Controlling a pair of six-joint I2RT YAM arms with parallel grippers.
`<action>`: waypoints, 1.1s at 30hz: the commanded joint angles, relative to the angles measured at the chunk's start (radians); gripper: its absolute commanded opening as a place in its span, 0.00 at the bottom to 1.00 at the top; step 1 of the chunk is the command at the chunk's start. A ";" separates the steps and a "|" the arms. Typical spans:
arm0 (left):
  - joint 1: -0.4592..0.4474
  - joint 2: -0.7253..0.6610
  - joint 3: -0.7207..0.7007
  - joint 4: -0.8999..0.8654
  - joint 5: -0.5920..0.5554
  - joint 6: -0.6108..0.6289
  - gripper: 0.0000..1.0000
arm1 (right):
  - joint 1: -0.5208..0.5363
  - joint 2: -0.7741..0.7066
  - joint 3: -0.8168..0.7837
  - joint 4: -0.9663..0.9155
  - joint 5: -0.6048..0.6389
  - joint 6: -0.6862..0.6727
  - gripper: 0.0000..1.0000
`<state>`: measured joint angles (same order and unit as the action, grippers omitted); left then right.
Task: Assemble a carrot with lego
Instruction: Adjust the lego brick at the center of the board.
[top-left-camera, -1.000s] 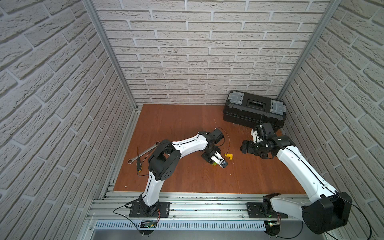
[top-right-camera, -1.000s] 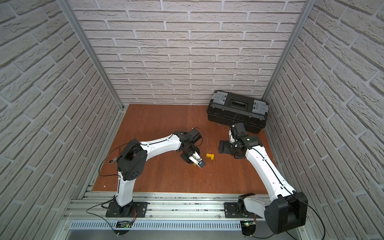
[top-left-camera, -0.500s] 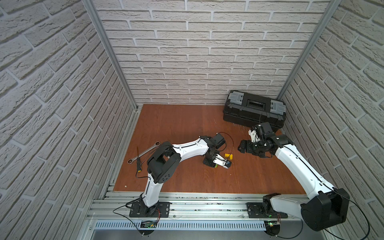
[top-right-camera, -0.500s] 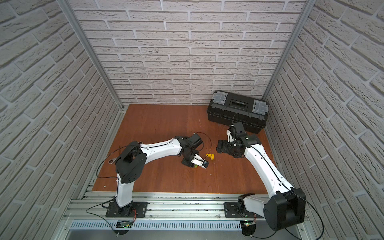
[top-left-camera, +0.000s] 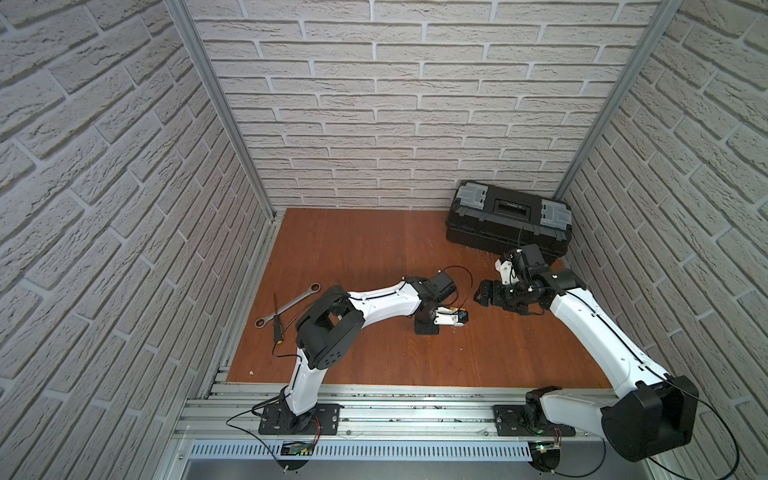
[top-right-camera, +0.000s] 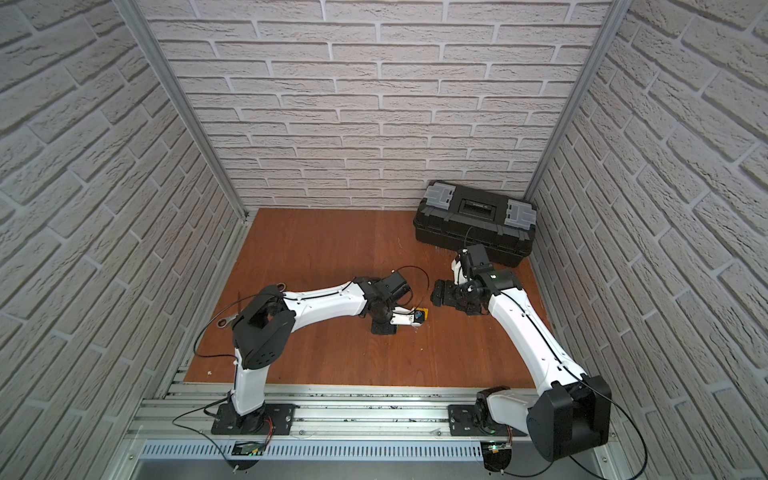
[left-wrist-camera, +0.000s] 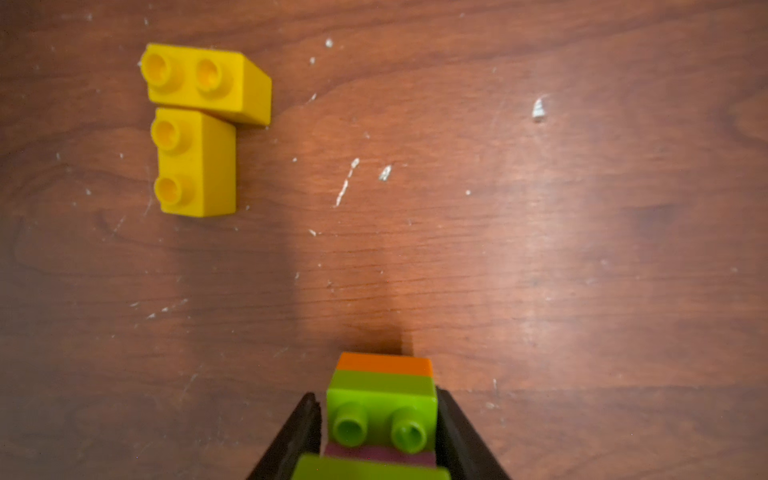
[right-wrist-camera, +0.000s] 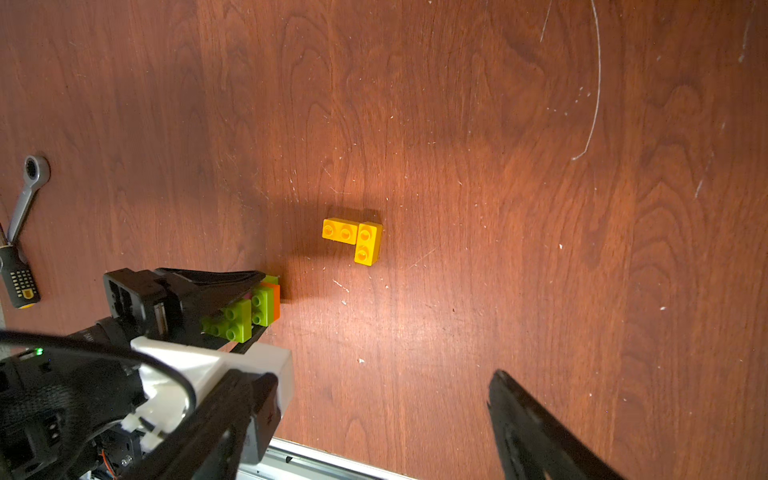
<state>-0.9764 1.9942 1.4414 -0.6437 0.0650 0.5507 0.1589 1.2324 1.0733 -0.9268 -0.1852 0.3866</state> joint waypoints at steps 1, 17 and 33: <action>-0.003 -0.026 -0.031 0.025 -0.044 -0.080 0.47 | -0.004 -0.009 0.016 -0.007 -0.017 -0.006 0.90; 0.015 -0.125 -0.089 0.147 -0.099 -0.169 0.98 | -0.004 -0.013 0.040 -0.059 -0.006 -0.017 0.92; -0.011 -0.555 -0.286 0.204 -0.157 -0.289 0.98 | -0.004 0.050 0.097 -0.098 -0.029 -0.057 0.87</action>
<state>-0.9802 1.5402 1.1862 -0.5011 -0.0593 0.3367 0.1589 1.2602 1.1522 -1.0218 -0.2005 0.3500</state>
